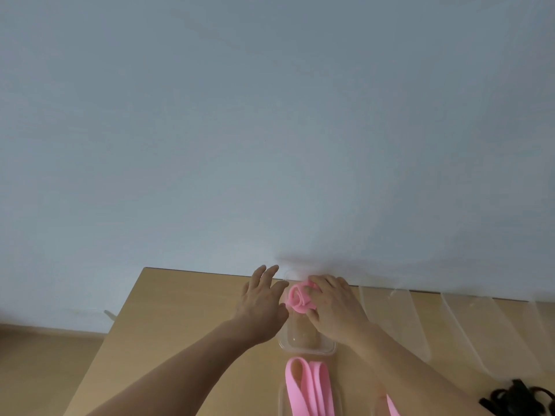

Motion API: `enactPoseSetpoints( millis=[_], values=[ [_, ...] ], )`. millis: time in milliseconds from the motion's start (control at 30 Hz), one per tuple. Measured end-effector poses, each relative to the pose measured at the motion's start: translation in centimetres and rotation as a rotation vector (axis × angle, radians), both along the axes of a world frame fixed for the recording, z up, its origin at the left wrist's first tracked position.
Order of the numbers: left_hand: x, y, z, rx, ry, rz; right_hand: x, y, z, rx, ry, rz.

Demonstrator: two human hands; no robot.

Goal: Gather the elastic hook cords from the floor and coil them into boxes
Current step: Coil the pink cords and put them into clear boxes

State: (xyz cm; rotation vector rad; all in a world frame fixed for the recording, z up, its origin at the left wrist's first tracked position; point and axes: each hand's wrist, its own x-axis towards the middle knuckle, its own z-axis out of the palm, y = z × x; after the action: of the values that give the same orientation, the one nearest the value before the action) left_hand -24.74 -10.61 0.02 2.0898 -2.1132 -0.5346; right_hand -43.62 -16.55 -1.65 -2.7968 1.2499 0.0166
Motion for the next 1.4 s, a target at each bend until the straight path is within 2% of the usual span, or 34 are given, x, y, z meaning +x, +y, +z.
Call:
enactPoseSetpoints(
  millis=[100,267,467,600,800,967,1267,1333,1400],
  values=[
    [0.6,0.5,0.5,-0.002,0.017,-0.004,0.4,0.1,0.2,0.015,0.046,-0.022],
    [1.5,1.1,1.6,-0.026,0.046,-0.012,1.0,0.8,0.8,0.021,0.005,-0.065],
    [2.1,2.5,3.1,-0.022,0.12,-0.05,0.7,4.1,3.0,0.015,-0.112,-0.129],
    [1.6,4.3,3.4,-0.016,0.177,-0.122,0.1,8.0,4.3,0.054,-0.28,-0.213],
    [0.2,8.6,1.4,0.027,0.247,-0.283,-1.7,15.6,4.0,0.237,-0.43,-0.458],
    [-1.5,11.2,0.1,0.145,0.307,-0.301,-4.1,19.1,1.3,0.467,-0.225,-0.583],
    [-3.6,13.9,0.2,0.274,0.227,-0.24,-4.8,20.4,-2.0,0.549,-0.109,-0.529],
    [-3.6,14.4,0.7,0.312,0.226,-0.252,-4.7,20.2,-1.2,0.59,-0.156,-0.576],
    [-3.1,14.7,1.4,0.34,0.205,-0.294,-4.6,19.7,0.5,0.72,-0.359,-0.665]
  ],
)
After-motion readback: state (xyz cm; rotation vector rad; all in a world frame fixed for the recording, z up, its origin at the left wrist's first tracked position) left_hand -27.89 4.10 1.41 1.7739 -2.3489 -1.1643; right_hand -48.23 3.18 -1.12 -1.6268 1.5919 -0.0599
